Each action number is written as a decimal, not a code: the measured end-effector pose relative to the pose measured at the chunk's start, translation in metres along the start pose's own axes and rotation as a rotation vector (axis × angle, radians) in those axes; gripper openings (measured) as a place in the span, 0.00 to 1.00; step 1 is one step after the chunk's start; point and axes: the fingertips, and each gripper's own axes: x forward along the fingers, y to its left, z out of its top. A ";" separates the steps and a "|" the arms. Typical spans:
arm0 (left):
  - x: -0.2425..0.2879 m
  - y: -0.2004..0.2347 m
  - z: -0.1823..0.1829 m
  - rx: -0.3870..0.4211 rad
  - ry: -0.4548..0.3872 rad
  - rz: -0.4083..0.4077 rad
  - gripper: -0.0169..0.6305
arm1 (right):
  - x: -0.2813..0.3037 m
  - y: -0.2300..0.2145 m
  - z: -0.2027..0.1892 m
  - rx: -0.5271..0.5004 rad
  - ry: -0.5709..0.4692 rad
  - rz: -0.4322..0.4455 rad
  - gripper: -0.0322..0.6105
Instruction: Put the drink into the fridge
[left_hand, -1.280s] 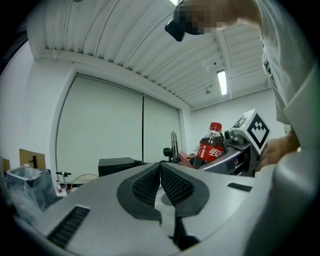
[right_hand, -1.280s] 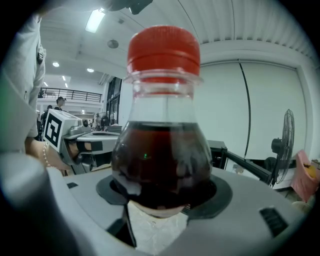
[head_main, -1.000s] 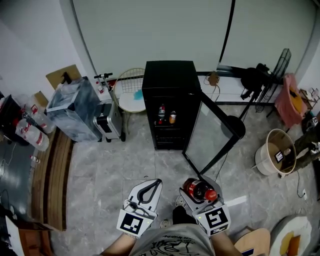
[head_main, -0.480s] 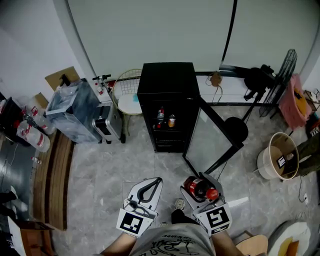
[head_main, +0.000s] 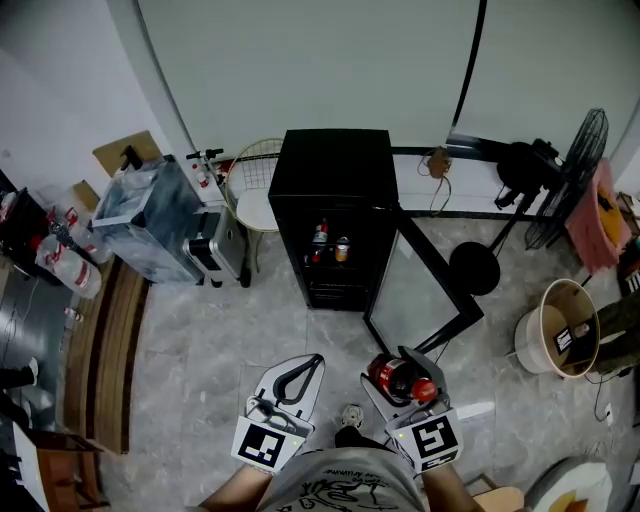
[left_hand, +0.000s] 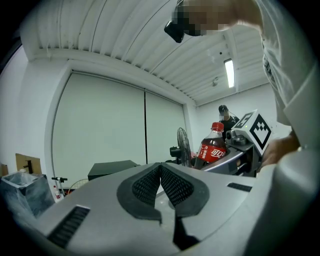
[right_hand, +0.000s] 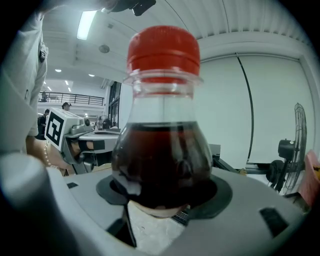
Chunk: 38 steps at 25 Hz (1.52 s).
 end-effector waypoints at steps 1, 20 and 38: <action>0.003 0.000 0.000 -0.002 0.001 0.004 0.06 | 0.001 -0.004 0.000 -0.003 0.001 0.003 0.53; 0.043 0.039 -0.001 -0.006 -0.014 0.030 0.06 | 0.047 -0.036 0.008 -0.025 0.009 0.013 0.53; 0.109 0.150 0.007 -0.015 -0.053 0.001 0.06 | 0.162 -0.065 0.050 -0.057 0.044 0.002 0.53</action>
